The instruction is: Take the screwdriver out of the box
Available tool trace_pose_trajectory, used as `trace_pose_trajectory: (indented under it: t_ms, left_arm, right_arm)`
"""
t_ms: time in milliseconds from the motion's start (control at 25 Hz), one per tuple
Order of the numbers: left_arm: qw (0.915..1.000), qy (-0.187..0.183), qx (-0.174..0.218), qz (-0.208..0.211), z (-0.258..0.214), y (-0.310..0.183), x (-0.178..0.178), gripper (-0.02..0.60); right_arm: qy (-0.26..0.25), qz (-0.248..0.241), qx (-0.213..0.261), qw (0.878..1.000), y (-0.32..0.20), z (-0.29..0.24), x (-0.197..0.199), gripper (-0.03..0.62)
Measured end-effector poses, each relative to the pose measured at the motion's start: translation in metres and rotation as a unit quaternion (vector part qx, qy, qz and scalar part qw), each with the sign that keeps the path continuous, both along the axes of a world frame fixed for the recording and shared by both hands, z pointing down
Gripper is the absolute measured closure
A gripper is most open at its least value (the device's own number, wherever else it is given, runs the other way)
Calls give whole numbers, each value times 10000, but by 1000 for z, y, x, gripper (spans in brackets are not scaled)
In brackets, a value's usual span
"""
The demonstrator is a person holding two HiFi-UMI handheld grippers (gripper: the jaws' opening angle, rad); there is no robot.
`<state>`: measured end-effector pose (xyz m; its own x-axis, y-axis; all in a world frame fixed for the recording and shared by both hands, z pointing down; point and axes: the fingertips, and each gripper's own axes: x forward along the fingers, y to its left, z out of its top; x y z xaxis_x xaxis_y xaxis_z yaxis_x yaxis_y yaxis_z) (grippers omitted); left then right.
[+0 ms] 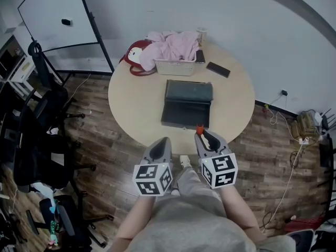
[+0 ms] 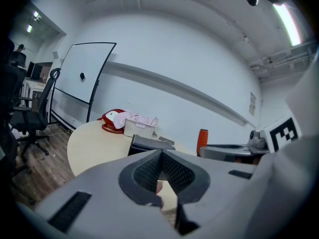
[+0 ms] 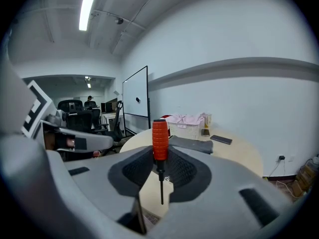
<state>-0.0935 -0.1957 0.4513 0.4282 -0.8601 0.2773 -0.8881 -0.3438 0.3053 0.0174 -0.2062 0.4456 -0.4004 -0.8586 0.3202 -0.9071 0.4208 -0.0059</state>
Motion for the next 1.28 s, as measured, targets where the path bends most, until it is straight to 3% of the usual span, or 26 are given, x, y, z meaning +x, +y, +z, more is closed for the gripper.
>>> trace_pose_trajectory:
  t_ms: [1280]
  left_arm:
    - [9999, 25, -131, -11, 10, -16, 2, 583]
  right_arm:
    - [101, -64, 80, 9999, -11, -2, 1, 516]
